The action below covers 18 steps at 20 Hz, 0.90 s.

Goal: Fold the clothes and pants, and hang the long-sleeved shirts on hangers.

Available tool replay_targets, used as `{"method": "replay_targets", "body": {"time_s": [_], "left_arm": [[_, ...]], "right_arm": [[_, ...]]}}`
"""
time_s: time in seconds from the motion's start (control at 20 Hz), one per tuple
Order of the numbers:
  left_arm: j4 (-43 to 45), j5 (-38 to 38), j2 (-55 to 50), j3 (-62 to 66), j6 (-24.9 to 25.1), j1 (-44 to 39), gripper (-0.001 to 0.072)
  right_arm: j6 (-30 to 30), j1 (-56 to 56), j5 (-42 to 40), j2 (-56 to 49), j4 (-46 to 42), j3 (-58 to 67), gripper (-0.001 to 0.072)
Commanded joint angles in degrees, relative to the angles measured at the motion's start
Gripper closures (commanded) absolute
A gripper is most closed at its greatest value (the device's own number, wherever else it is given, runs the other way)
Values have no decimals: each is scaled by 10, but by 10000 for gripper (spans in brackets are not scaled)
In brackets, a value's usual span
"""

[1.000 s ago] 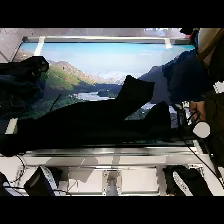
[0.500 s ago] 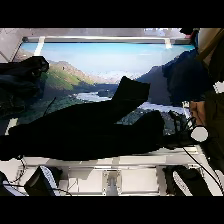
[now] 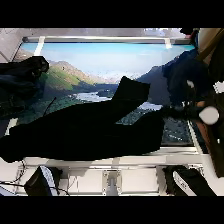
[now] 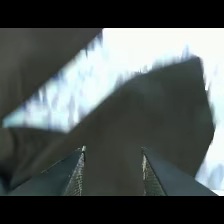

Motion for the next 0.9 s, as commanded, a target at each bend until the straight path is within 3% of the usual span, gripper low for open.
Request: {"method": "replay_targets", "body": {"time_s": [0.0,0.2,0.4,0.6,0.85], "left_arm": [[-78,-33,-123,64,52,-28,88],[-94,-155,-317,113,56,-63,88],[-90,-272,-450,165,131,-51,87],[-88,-278,-503,241,139,-16,85],[-131,-290,-560,331,201,-9,85]], "right_arm": [[-47,-19,-22,-146,8,125,323],[-47,-65,40,-315,45,258,321],[-58,-79,78,-350,52,301,322],[-62,-79,132,-344,57,301,322],[-61,-78,139,-344,78,301,322]]}}
